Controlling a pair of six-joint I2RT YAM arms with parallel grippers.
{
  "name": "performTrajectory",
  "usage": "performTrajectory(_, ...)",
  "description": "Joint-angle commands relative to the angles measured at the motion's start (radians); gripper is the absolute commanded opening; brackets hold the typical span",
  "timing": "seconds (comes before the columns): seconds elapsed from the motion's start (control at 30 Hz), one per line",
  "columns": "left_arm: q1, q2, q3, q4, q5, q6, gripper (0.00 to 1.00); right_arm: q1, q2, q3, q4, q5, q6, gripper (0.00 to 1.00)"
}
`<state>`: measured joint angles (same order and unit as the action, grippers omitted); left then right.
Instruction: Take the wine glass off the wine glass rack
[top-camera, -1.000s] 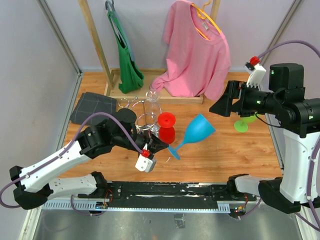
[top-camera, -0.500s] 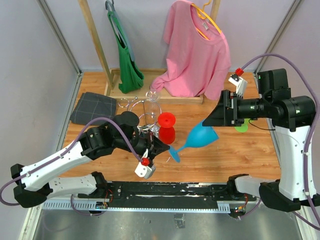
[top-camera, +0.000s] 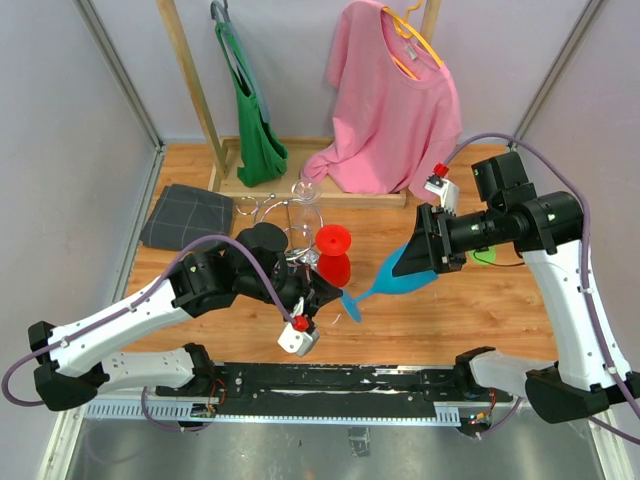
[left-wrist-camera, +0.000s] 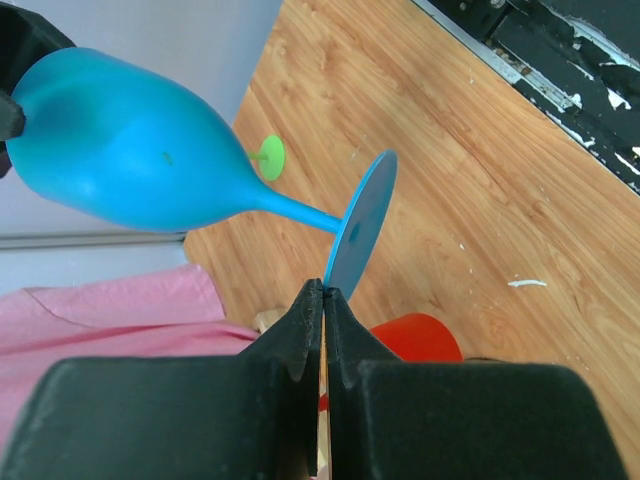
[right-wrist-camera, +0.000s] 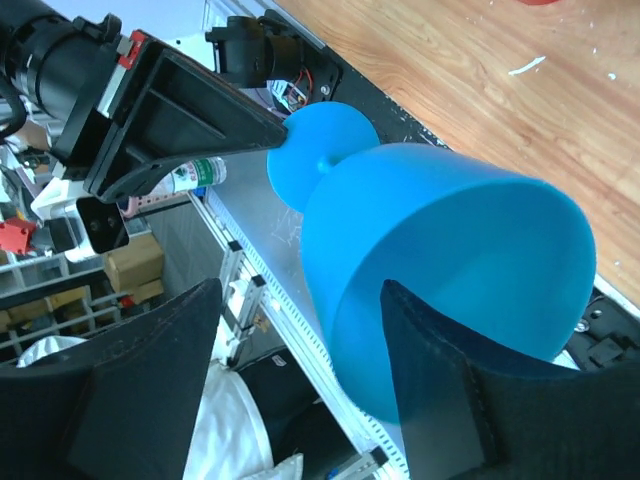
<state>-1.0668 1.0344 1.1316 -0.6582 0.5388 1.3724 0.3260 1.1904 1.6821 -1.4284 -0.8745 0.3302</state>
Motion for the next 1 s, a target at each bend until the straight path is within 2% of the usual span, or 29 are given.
performTrajectory(0.0, -0.018, 0.000, 0.023, 0.010, -0.011, 0.014, 0.00, 0.023, -0.038, -0.055, 0.051, -0.014, 0.021, 0.59)
performTrajectory(0.17, -0.021, -0.010, 0.021, 0.011, -0.023, 0.016, 0.00, 0.022, -0.060, -0.103, 0.095, -0.034, 0.044, 0.04)
performTrajectory(0.2, -0.022, -0.011, 0.019, 0.011, -0.029, 0.024, 0.11, 0.022, -0.066, -0.105, 0.100, -0.036, 0.050, 0.01)
performTrajectory(0.3, -0.023, -0.018, 0.023, 0.011, -0.059, 0.047, 0.67, 0.022, -0.073, -0.093, 0.105, -0.045, 0.058, 0.01)
performTrajectory(0.37, -0.023, -0.025, 0.030, 0.012, -0.081, 0.051, 0.96, 0.021, -0.075, -0.060, 0.100, -0.042, 0.059, 0.01)
performTrajectory(0.4, -0.023, -0.026, 0.039, 0.012, -0.092, 0.047, 0.99, 0.022, -0.072, -0.034, 0.096, -0.038, 0.061, 0.01)
performTrajectory(0.57, -0.024, -0.018, 0.146, 0.059, -0.132, -0.091, 0.99, -0.019, -0.014, 0.204, 0.030, 0.057, 0.045, 0.01)
performTrajectory(0.7, -0.023, 0.043, 0.327, 0.167, -0.168, -0.372, 0.99, -0.101, 0.079, 0.463, -0.056, 0.214, 0.004, 0.01)
performTrajectory(0.77, -0.023, 0.075, 0.410, 0.241, -0.199, -0.528, 0.99, -0.137, 0.112, 0.540, -0.050, 0.314, 0.004, 0.01)
performTrajectory(0.87, -0.023, 0.108, 0.493, 0.377, -0.288, -0.737, 0.99, -0.155, 0.127, 0.533, 0.011, 0.505, 0.002, 0.01)
performTrajectory(0.97, -0.023, 0.132, 0.557, 0.458, -0.406, -0.855, 0.99, -0.156, 0.116, 0.385, 0.108, 0.679, -0.003, 0.01)
